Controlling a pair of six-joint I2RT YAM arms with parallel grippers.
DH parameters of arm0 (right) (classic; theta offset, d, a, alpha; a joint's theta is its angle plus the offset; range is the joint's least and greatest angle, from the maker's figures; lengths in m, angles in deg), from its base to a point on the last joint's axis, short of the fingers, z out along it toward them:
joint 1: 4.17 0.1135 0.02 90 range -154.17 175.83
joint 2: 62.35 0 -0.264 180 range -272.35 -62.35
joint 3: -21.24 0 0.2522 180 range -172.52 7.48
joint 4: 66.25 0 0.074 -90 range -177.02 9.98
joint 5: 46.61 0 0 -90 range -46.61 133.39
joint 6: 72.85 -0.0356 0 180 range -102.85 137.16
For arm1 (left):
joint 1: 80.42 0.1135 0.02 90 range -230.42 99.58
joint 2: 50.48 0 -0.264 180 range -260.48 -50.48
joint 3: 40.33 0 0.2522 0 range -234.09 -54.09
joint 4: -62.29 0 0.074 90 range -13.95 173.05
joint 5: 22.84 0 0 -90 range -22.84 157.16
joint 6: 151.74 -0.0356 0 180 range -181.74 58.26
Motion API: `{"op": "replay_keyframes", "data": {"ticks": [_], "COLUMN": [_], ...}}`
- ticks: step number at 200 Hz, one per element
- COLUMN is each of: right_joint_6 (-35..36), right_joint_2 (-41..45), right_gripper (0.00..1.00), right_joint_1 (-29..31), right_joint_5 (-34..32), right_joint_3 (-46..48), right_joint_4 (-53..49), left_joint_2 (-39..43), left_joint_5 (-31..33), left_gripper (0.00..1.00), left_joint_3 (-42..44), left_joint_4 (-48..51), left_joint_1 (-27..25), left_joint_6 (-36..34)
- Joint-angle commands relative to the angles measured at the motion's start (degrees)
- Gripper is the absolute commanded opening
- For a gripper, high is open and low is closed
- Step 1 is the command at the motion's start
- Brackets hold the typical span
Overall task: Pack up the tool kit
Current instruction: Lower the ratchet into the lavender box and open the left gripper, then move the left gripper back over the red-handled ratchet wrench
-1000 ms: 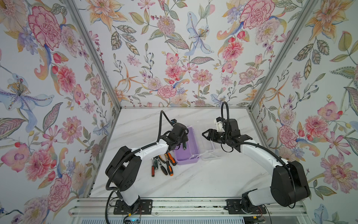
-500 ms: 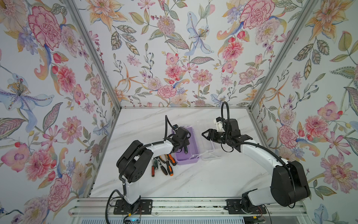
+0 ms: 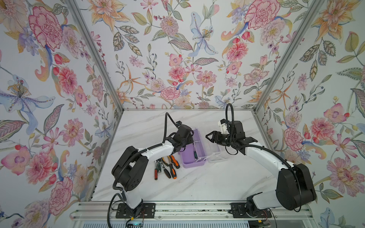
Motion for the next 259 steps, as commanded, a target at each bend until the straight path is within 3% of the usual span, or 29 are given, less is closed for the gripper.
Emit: {"op": "replay_keyframes", "data": {"ticks": [1,68,124,171,259], "right_joint_6": [0.05,1.05,0.4,0.06,0.13], "right_joint_2": [2.12,3.8,0.27,-2.08,-3.89], "right_gripper": [0.68,0.67,0.66,0.66,0.66], "right_joint_1": [0.75,5.44,8.0,8.57,8.47], "right_joint_5": [-0.79,-3.28,-3.38,-3.59,-3.83], "right_joint_3": [-2.24,-4.92,-5.55,-6.32,-6.08], "right_joint_4": [-0.37,-3.85,-3.49,-3.26,-2.91], "left_joint_2": [7.49,31.28,40.93,38.62,27.75], "left_joint_5": [4.55,16.07,13.77,8.75,5.48], "left_gripper": [0.42,0.38,0.35,0.33,0.29], "left_joint_3": [3.94,25.97,37.29,39.48,38.65], "left_joint_4": [2.59,18.32,22.35,17.46,9.34], "left_joint_1": [0.81,0.9,6.24,13.3,14.23], "left_joint_6": [-3.29,-1.51,0.56,-4.87,-7.15]}}
